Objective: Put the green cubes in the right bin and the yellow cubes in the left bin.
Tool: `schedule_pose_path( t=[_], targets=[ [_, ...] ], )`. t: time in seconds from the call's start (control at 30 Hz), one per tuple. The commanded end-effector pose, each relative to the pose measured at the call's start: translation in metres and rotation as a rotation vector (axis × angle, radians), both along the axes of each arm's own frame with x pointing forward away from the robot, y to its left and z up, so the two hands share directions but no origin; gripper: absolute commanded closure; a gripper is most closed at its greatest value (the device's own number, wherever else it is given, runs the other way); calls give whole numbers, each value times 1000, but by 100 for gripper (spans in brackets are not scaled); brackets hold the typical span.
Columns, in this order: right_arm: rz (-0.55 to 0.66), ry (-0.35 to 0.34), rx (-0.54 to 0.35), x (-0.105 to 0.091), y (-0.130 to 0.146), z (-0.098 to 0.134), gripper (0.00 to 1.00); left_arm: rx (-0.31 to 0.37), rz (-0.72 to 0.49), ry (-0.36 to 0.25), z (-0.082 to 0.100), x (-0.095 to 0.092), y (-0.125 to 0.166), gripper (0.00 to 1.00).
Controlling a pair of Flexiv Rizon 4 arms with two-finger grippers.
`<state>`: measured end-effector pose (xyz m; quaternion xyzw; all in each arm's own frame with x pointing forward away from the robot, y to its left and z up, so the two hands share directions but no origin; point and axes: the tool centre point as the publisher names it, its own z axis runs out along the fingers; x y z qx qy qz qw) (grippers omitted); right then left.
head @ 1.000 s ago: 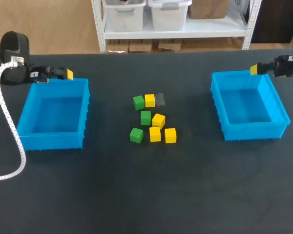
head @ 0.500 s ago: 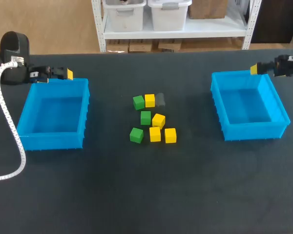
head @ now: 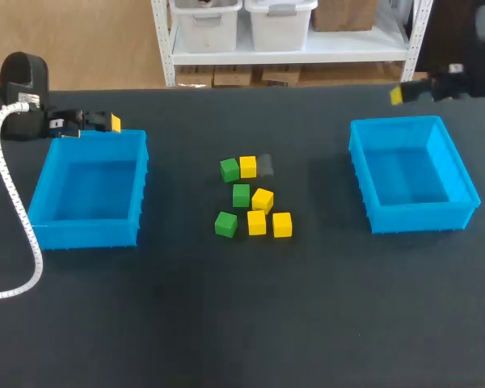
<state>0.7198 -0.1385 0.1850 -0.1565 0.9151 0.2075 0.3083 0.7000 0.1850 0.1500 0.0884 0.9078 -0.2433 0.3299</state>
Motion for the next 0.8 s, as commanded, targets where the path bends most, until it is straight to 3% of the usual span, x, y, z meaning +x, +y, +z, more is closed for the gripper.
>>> schedule_pose_path(
  t=[0.03, 0.3, 0.8],
  targets=[
    [-26, 30, -91, 7, 30, 10, 0, 0, 0, 0, 0, 0, 0, 0],
    [48, 55, -133, 9, 91, 14, 0, 0, 0, 0, 0, 0, 0, 0],
    [24, 168, -181, 17, 178, -18, 0, 0, 0, 0, 0, 0, 0, 0]
  ],
)
